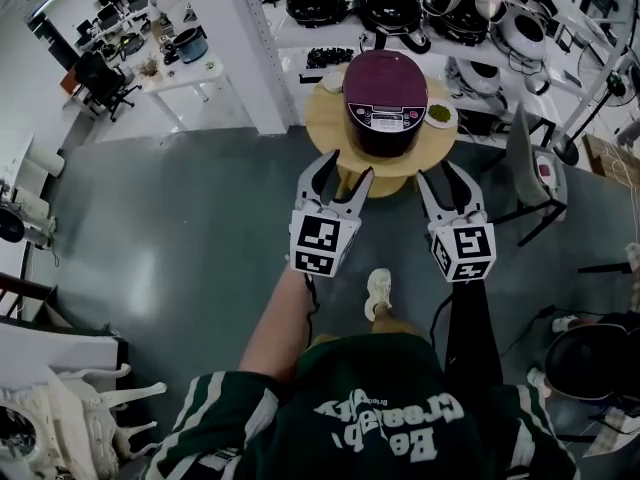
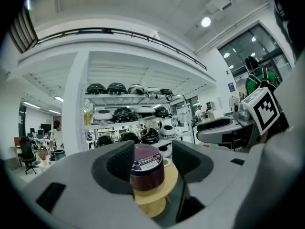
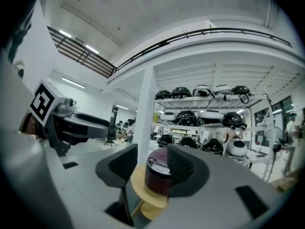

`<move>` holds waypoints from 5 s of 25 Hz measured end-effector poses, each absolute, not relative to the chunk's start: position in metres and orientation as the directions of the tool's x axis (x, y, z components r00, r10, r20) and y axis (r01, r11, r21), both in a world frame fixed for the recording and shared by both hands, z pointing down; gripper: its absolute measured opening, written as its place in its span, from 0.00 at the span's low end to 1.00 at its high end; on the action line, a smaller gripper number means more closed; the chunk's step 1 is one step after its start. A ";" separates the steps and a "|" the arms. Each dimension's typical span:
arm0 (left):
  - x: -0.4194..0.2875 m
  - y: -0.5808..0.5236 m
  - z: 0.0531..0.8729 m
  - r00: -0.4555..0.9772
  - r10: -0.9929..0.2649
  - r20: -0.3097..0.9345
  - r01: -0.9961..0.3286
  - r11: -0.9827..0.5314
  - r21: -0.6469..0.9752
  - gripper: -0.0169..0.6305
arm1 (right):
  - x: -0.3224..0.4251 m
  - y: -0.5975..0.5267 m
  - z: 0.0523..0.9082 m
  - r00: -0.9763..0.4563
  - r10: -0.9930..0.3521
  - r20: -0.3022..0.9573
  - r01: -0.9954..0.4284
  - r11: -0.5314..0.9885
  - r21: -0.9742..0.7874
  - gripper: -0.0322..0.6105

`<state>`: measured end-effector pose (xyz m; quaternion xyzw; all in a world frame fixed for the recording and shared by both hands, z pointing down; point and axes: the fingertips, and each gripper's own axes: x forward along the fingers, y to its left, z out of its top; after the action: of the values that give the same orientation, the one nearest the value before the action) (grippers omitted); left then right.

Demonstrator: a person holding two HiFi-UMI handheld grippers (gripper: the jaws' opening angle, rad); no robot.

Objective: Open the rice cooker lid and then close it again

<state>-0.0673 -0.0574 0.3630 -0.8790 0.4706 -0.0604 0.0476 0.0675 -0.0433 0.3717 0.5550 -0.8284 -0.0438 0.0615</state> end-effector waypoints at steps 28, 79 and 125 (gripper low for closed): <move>-0.021 -0.307 0.380 0.498 -0.864 0.080 -0.854 -0.504 -0.128 0.40 | 0.081 -0.298 0.396 -0.561 -0.816 0.137 -0.797 0.578 0.176 0.36; -0.036 -0.351 0.435 0.519 -0.840 0.155 -0.848 -0.529 -0.031 0.40 | 0.027 -0.311 0.535 -0.595 -0.413 0.689 -0.574 0.819 -0.005 0.34; -0.040 -0.392 0.414 0.521 -0.843 0.132 -0.848 -0.529 -0.030 0.40 | 0.056 -0.350 0.483 -0.683 -0.505 0.528 -0.599 0.801 -0.008 0.45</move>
<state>-0.0399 -0.3915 0.4138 -0.8720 0.4848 -0.0653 -0.0189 0.0558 -0.3497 0.4828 0.3022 -0.9128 0.0901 0.2593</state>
